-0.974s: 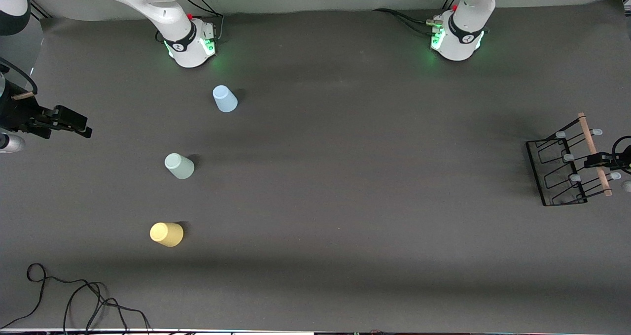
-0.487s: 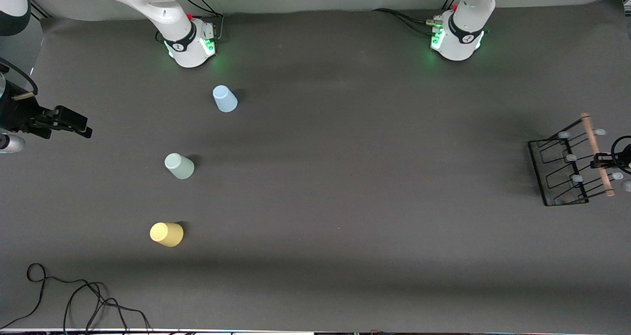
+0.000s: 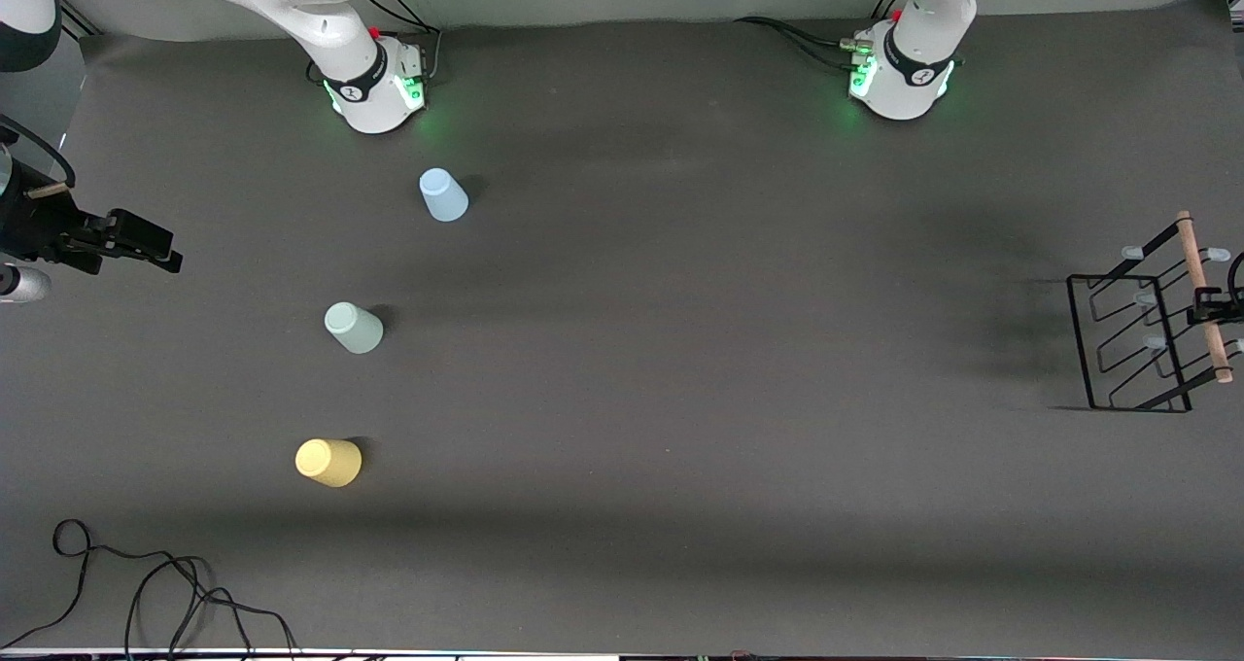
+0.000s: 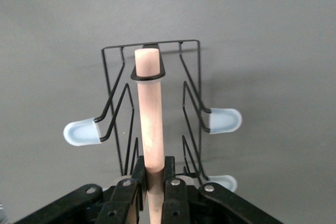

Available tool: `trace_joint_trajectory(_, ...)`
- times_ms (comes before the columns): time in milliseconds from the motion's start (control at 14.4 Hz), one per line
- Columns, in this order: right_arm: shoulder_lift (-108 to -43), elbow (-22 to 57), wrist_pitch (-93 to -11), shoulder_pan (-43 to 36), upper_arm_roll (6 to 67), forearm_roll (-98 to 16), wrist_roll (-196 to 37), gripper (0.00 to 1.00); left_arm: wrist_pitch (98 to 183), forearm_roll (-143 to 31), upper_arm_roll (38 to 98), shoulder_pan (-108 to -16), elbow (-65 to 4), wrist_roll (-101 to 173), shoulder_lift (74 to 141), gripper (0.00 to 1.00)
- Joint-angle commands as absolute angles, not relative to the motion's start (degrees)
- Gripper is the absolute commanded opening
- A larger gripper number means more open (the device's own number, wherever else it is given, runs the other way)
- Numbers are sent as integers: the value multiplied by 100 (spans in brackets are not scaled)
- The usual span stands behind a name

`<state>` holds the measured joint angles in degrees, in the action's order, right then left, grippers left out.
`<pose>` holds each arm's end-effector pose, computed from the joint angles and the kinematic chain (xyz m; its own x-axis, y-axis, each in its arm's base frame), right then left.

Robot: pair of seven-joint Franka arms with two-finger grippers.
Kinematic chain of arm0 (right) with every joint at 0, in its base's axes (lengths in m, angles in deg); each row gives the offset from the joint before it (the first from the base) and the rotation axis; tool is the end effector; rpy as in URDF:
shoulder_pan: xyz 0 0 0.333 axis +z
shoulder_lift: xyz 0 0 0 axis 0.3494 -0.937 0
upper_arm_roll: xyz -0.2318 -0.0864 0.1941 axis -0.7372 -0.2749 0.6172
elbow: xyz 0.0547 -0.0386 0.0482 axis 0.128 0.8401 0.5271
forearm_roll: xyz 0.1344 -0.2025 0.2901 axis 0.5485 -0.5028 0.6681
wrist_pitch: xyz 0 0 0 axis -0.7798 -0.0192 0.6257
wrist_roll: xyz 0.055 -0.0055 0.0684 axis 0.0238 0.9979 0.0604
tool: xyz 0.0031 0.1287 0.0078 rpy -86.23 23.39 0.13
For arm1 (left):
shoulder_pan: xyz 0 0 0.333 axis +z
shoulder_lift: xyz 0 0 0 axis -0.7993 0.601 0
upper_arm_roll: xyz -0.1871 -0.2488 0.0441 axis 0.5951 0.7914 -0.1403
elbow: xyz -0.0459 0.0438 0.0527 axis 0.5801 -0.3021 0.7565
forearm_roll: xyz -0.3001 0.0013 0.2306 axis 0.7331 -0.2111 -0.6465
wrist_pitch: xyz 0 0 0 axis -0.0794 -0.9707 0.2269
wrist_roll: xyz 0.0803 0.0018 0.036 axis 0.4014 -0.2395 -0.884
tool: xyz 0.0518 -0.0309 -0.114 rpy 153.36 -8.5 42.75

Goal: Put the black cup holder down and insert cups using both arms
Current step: 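Lift the wire cup holder by its wooden dowel with the left gripper, then carry the cup holder to the table middle and lower it down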

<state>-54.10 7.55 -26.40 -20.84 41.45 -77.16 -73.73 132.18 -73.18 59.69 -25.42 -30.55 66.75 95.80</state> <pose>0.5501 -0.0083 0.5865 0.9991 -0.0329 -0.0278 -0.0331 -0.9994 -0.0078 0.5696 0.2028 0.4146 0.9820 -0.1549 -0.1085 -0.1605 -0.9860 -0.0457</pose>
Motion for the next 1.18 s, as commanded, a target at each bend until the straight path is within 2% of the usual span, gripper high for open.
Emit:
trace_joint_trajectory(0, -5408, 736, -2637, -2054, 4110, -7739, -7444, 100, 12522, -7009, 5966, -3063, -2770, 6406, 9152, 0)
trace_joint_trajectory(209, -5408, 727, -2637, -2054, 4110, -7739, -7444, 100, 12064, -6928, 5975, -3748, -2339, 5520, 9134, 0)
trace_joint_trajectory(487, -5399, 727, -2637, -2054, 4118, -7739, -7444, 100, 11975, -6919, 5975, -4872, -2066, 4053, 9187, 0)
trace_joint_trajectory(834, -5399, 727, -2637, -2028, 4118, -7739, -7427, 100, 12238, -6471, 5975, -6313, -1934, 2006, 9458, 0)
trace_joint_trajectory(1113, -5190, 1033, -2575, -1993, 4127, -7739, -7470, 100, 12747, -6489, 5975, -7509, -1487, 379, 10178, 0)
